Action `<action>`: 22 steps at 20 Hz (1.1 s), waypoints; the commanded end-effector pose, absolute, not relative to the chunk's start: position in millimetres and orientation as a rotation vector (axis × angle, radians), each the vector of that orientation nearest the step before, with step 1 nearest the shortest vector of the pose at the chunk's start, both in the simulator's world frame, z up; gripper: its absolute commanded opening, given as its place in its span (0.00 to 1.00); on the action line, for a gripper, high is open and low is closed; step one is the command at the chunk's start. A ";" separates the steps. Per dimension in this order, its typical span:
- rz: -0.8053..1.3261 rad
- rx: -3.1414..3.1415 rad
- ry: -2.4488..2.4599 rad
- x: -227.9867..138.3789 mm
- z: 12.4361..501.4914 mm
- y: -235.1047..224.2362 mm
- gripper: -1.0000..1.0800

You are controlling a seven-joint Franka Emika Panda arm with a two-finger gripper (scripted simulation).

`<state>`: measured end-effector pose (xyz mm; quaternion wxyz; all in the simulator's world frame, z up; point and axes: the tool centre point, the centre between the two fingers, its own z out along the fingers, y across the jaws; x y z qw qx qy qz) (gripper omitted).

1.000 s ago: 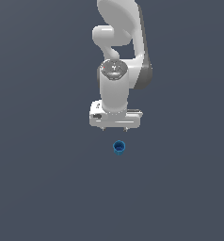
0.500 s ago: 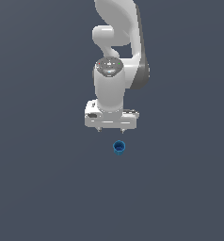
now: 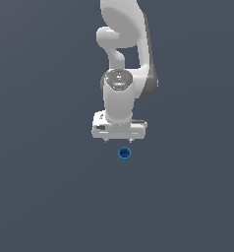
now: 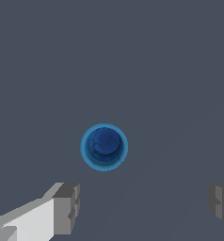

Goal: Pick up the object and move it to a goal position.

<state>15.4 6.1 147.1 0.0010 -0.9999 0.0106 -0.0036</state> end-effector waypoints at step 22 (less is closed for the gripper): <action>0.001 -3.138 -0.155 28.8 71.8 35.3 0.96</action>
